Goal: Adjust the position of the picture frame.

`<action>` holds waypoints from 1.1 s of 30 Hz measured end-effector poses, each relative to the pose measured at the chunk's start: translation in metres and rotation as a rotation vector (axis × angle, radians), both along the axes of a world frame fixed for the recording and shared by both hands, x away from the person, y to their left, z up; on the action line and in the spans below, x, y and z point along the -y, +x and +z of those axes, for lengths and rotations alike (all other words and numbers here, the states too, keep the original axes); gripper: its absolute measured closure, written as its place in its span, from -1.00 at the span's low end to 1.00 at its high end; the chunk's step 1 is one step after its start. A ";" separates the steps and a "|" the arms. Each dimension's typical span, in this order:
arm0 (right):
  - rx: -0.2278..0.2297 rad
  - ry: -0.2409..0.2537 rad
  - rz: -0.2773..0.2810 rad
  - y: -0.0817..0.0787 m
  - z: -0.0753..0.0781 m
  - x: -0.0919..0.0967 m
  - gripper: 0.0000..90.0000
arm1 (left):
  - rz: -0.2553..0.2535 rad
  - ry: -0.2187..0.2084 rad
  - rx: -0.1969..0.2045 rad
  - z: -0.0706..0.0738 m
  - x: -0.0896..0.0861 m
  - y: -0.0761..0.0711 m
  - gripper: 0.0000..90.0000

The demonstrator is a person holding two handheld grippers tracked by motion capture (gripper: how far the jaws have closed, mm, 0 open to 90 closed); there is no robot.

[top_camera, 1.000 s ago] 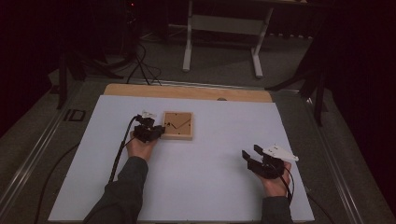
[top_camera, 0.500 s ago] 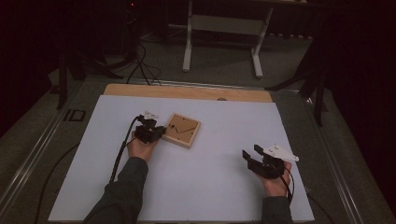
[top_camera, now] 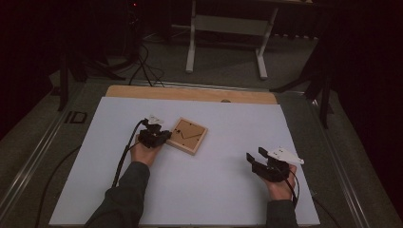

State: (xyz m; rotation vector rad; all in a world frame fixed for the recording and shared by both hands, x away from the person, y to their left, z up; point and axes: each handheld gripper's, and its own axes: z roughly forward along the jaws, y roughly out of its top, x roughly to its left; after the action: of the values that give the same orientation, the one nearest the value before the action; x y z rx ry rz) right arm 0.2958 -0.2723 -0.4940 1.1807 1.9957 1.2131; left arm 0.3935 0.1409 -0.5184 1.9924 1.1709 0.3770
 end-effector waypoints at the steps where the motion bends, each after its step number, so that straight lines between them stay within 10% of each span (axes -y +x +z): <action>1: -0.001 0.001 0.000 0.000 0.000 0.000 -0.05 | -0.007 0.001 0.002 0.000 0.001 -0.001 0.82; 33: 0.039 0.004 0.030 -0.003 0.006 -0.013 0.19 | -0.192 -0.018 0.035 -0.004 0.025 -0.030 0.82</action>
State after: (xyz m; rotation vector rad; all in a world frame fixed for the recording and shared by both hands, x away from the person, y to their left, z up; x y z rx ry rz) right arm 0.2925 -0.2597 -0.4883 1.1243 1.9896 1.2460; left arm 0.3637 0.1160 -0.5220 2.0532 0.9481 0.2999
